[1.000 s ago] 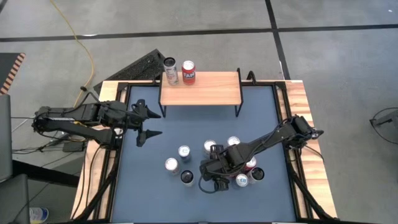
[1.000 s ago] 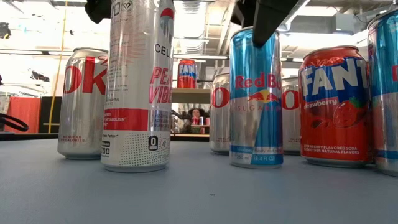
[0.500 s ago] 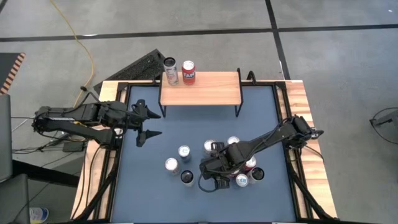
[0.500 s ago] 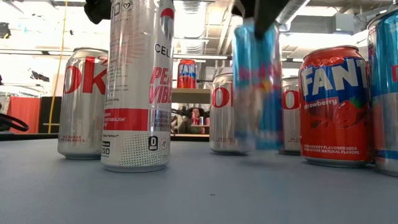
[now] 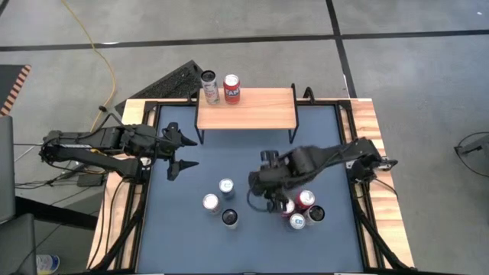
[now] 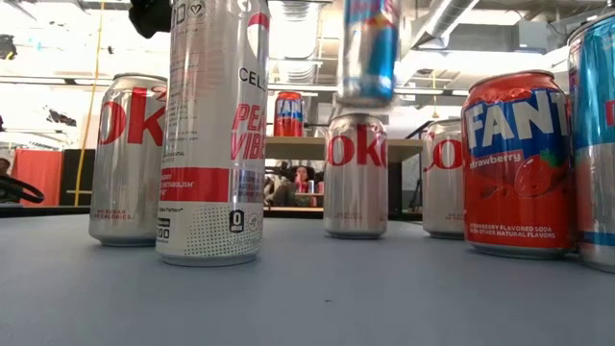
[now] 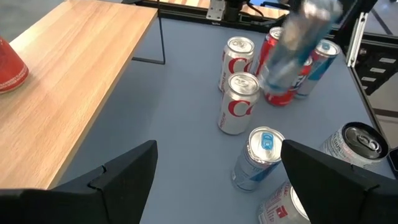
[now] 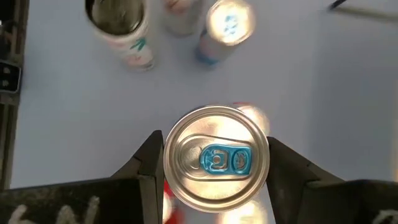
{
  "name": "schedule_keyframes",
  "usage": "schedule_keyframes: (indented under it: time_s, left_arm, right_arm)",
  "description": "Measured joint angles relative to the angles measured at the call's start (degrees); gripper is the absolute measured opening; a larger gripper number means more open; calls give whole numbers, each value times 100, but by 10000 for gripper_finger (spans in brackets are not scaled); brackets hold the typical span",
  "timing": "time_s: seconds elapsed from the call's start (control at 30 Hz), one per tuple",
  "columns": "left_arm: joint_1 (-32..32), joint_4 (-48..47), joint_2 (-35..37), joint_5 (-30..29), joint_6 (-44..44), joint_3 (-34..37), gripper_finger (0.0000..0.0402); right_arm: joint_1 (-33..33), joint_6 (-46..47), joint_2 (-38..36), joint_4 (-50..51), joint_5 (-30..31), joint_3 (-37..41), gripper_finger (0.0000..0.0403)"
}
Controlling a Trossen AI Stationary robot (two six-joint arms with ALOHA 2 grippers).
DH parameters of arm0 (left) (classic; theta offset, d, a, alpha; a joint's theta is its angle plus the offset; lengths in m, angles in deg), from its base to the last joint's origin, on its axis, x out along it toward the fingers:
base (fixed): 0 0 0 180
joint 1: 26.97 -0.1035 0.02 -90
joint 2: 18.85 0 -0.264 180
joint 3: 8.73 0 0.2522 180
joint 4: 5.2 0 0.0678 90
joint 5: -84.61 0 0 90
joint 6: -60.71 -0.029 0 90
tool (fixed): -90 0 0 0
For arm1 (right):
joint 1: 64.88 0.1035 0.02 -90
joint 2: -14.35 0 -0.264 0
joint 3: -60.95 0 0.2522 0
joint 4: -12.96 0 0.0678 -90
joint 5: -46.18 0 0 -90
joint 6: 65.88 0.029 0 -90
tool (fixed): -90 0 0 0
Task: Place canned beverage on shelf
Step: Put the center blue soda on the shelf
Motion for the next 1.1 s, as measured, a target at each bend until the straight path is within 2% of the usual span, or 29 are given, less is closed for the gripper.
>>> schedule_keyframes:
  time_s: [0.13,0.4,0.57,0.67,0.87,1.1]
  left_arm:
    - [0,-9,-1,-1,-5,0,332]
    - [-2,-11,1,-71,-66,0,332]
    - [-4,-9,1,-107,-150,0,332]
    - [-4,-4,1,-215,-220,0,332]
    - [-4,0,1,-261,-223,0,332]
    - [-4,11,1,-264,-227,0,332]
  right_arm:
    - [-538,-588,-26,332,19,-571,174]
    - [-2180,-1891,-309,203,-304,-432,174]
    - [-3277,-2641,-279,-261,-800,-434,174]
    - [-3781,-2997,-267,-502,-898,-433,174]
    - [-4396,-3455,-266,-1030,-1135,-434,175]
    - [-4653,-3955,-1,-1303,-1254,-436,175]
